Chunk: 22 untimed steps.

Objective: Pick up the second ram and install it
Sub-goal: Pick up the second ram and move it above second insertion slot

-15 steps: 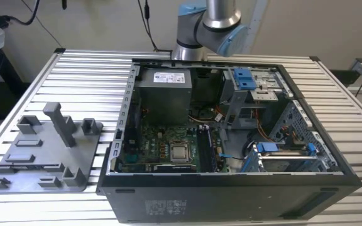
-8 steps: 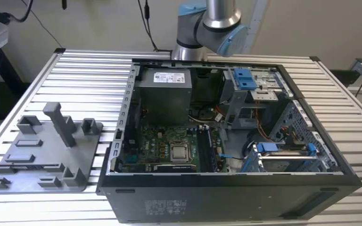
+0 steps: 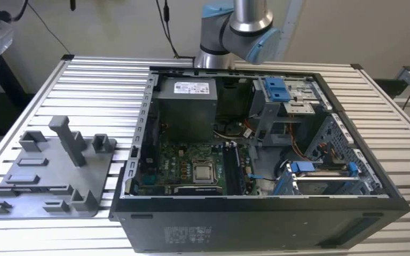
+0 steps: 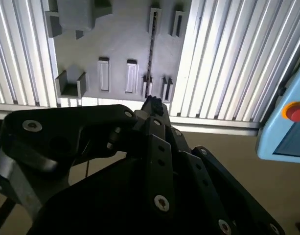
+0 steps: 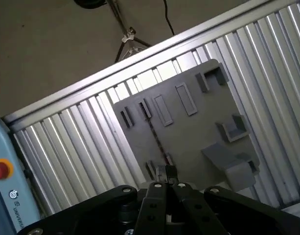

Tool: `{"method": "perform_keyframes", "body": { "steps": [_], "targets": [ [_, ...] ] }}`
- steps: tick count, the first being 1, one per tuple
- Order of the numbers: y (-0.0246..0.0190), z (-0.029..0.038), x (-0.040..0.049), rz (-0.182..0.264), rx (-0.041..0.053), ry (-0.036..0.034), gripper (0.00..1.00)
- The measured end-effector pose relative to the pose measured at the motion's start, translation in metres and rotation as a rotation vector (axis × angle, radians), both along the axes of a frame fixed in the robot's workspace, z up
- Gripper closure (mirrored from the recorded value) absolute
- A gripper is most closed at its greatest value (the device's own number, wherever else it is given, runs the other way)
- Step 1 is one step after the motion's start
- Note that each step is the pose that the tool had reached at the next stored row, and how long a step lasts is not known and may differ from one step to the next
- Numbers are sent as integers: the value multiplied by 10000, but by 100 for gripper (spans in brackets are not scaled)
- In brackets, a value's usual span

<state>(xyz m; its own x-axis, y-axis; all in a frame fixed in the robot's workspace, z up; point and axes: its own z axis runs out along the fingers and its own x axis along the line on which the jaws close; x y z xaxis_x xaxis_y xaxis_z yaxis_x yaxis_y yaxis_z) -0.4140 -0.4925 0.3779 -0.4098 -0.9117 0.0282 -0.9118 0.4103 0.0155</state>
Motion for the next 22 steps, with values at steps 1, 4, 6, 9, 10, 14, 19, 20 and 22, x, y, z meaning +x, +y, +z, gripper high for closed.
{"method": "perform_keyframes", "body": {
  "steps": [1,4,6,9,10,14,19,20,22],
  "targets": [
    [0,0,0,175,0,-5,89],
    [0,-2,0,737,1,-14,89],
    [0,-3,0,1097,0,-18,89],
    [0,-5,0,1610,1,-39,89],
    [0,-5,0,1766,1,-41,89],
    [0,-7,0,2381,1,-52,89],
    [3,-10,-1,3038,2,-60,89],
    [4,-12,-1,3143,1,-66,89],
    [10,-14,-3,3306,-3,-91,89]
  ]
}}
